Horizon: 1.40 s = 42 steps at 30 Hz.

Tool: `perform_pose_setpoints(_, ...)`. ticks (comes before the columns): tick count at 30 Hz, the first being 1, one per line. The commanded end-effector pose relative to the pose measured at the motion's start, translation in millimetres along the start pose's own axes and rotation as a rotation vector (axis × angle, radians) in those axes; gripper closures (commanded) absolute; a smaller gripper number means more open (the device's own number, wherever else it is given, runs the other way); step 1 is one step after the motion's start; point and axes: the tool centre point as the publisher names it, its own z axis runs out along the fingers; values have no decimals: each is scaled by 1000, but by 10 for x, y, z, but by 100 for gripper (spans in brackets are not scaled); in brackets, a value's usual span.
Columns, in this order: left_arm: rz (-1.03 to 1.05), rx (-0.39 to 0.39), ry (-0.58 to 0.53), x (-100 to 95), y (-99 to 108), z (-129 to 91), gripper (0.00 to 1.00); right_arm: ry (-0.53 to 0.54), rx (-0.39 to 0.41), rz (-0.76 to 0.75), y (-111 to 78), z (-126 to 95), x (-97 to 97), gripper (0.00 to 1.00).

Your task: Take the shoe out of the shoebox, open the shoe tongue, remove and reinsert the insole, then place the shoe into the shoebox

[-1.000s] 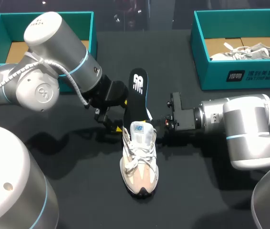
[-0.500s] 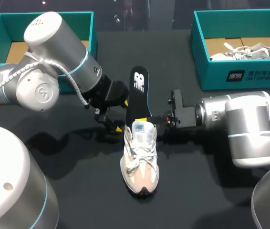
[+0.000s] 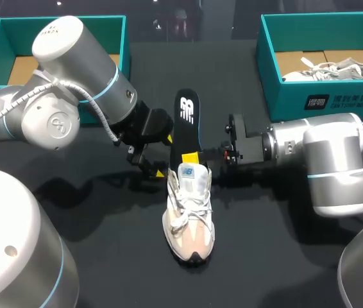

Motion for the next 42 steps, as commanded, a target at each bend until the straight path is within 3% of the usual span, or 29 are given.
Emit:
perform_pose_setpoints(1, 1, 0, 1, -2, 2, 6, 0, 5, 8, -13, 42, -28, -7, 73)
perform_pose_setpoints(10, 1, 0, 1, -2, 2, 6, 0, 17, 37, -61, 211, -11, -26, 75)
perform_pose_setpoints(21, 1, 0, 1, -2, 2, 6, 0, 28, 49, -67, 286, 10, -53, 78)
perform_pose_setpoints(25, 1, 0, 1, -2, 2, 6, 0, 28, 44, -73, 318, 6, -64, 87)
perform_pose_setpoints(27, 1, 0, 1, -2, 2, 6, 0, 23, 38, -66, 329, 9, -80, 100)
perform_pose_setpoints(42, 1, 0, 1, -2, 2, 6, 0, -42, 38, 25, 109, 42, -124, 100)
